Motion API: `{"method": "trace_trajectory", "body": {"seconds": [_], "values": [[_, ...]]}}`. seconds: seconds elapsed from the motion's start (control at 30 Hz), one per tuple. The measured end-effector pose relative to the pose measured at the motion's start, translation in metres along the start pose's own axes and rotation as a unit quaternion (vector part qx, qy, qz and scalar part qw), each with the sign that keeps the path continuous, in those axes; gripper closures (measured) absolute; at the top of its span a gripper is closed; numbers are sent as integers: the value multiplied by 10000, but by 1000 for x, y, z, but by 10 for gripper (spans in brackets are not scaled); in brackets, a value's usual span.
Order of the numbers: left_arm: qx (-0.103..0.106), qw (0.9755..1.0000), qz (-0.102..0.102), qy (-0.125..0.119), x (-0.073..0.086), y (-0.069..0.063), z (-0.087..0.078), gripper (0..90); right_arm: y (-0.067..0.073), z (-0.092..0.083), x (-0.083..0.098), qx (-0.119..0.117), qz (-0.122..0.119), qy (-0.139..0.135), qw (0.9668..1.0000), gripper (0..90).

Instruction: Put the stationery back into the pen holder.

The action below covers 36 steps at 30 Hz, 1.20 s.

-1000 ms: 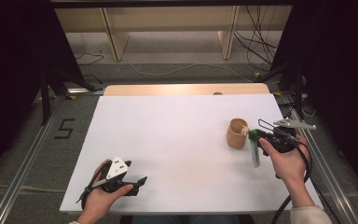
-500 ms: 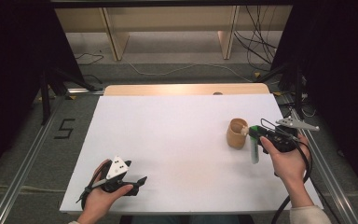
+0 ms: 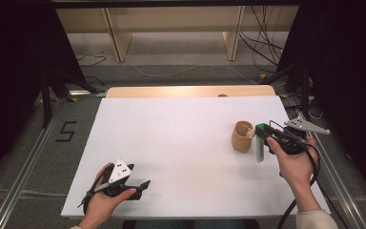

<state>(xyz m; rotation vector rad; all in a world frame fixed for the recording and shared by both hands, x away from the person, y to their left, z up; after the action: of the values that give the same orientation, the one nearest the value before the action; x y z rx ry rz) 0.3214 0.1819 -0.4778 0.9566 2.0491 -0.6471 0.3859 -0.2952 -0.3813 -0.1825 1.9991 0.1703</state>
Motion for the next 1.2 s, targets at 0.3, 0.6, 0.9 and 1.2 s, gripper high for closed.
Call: {"method": "trace_trajectory", "body": {"seconds": [0.3,0.6,0.9,1.2], "values": [[1,10000,-1,-1,0,0,0,186,1,-1,-5,-9,-8,-151,9999,674],[-1,10000,-5,-5,0,0,0,186,-1,-3,-11,0,80,-317,9995,674],[-3,10000,-9,-3,0,0,1,186,0,-2,-19,-20,112,-466,9988,674],[0,10000,-16,6,0,1,1,186,1,0,-22,-12,148,-521,9985,674]]}}
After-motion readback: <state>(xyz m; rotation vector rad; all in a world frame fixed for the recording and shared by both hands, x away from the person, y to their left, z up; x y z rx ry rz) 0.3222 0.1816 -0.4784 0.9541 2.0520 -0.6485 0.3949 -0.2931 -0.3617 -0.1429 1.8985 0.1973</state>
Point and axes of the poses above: each handheld gripper's, and its own axes: z roughly forward along the jaws, x roughly out of its underside, y roughly to its left, the point moved 1 cm from there along z, roughly forward along the jaws, and after that the axes turned 15 degrees about x, right-handed, at the moved point
